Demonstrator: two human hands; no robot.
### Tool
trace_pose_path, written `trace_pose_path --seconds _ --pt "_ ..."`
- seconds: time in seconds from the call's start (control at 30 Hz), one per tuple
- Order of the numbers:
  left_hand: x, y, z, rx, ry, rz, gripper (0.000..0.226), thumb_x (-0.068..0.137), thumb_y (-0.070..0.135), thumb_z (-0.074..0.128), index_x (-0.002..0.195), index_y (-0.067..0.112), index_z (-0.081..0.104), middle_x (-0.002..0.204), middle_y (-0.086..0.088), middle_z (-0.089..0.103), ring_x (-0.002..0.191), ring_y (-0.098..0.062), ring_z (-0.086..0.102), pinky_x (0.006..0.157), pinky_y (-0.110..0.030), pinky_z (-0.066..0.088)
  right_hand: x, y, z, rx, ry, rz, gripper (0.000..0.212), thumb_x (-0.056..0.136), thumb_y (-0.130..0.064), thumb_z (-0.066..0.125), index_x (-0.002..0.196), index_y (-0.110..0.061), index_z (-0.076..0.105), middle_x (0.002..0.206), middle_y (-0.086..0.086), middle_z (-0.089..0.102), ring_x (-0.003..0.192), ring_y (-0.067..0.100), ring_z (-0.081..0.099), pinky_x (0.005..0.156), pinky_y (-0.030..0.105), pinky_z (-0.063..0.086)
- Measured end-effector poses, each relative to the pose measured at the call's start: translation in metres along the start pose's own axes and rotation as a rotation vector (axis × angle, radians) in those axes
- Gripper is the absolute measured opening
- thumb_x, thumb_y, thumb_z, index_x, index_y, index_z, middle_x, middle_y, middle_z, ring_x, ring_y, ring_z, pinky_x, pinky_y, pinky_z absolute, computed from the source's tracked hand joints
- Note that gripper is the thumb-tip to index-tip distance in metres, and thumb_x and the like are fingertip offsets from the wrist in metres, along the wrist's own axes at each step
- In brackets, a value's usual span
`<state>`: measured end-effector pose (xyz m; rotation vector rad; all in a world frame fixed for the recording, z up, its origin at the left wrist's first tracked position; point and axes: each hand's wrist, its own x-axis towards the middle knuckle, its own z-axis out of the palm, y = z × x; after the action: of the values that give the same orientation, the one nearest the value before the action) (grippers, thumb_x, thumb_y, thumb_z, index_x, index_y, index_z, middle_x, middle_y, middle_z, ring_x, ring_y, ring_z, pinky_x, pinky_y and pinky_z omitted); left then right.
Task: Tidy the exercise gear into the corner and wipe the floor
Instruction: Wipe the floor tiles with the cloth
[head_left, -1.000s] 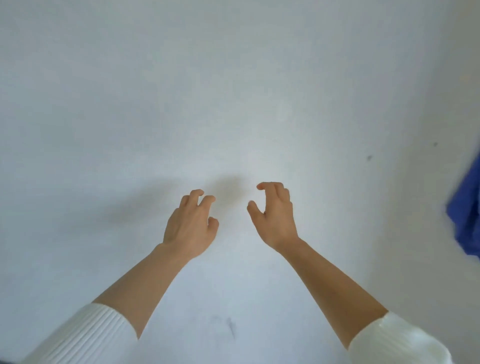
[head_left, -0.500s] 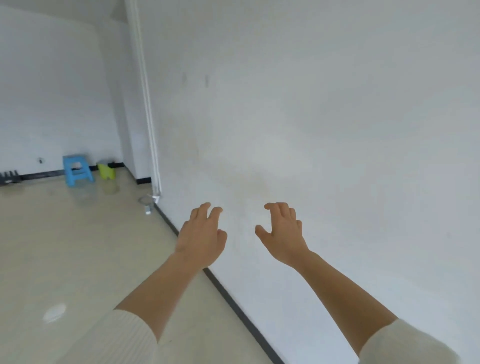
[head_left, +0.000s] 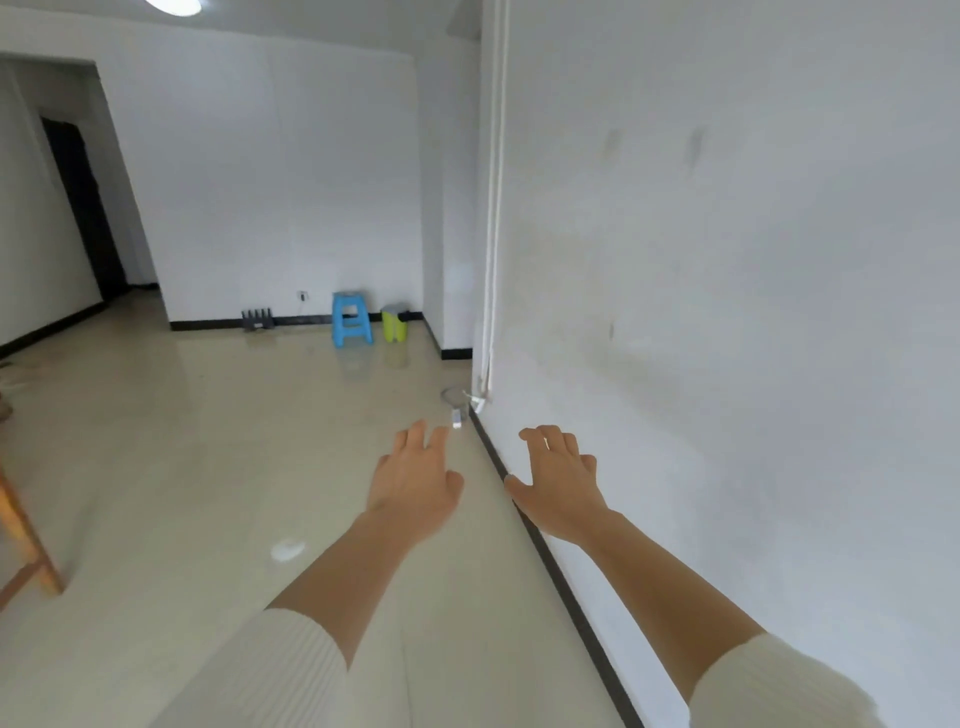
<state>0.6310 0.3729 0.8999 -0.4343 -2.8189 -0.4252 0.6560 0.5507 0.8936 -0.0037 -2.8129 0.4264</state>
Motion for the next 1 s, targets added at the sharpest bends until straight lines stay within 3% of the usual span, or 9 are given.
trace_pose_path --seconds 0.6,1.0 --pt "0.35 -0.409 0.034 0.121 -0.056 -0.164 0.057 0.093 0.032 0.04 0.146 0.018 0.025 0.155 -0.008 0.02 0.14 -0.025 0.02 0.108 -0.041 0.031 0.447 -0.23 0.256 -0.022 -0.166 -0.097 0.064 0.091 -0.041 0.049 0.147 -0.021 0.023 0.151 0.0 0.026 0.139 0.022 0.021 0.108 0.045 0.023" --pt "0.613 -0.605 0.105 0.162 -0.067 -0.241 0.062 0.095 0.033 0.039 0.15 0.019 0.014 0.159 -0.01 0.007 0.145 -0.027 0.009 0.112 -0.042 0.027 0.767 -0.288 0.394 -0.12 -0.19 -0.195 0.068 0.09 -0.048 0.046 0.148 -0.023 0.021 0.154 0.002 0.02 0.141 0.024 0.019 0.109 0.047 0.024"
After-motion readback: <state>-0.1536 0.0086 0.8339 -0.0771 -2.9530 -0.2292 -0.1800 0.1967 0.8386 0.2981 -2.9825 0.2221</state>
